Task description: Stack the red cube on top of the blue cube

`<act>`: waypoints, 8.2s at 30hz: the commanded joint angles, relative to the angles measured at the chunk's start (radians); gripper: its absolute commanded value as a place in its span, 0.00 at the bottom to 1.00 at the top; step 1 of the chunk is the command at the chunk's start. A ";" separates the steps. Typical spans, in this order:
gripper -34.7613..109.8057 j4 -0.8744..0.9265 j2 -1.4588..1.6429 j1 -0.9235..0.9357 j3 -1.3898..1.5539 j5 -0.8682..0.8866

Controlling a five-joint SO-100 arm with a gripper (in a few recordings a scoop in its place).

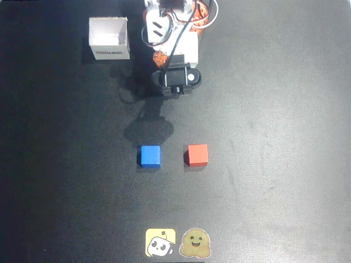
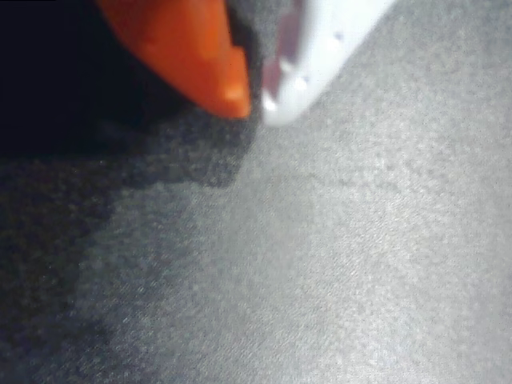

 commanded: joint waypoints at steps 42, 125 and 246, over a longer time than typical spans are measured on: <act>0.24 -0.002 0.006 -0.005 -0.015 -0.026; 0.24 -0.241 -1.839 -0.202 -1.341 0.179; 0.24 0.463 -1.836 0.040 -2.013 -0.018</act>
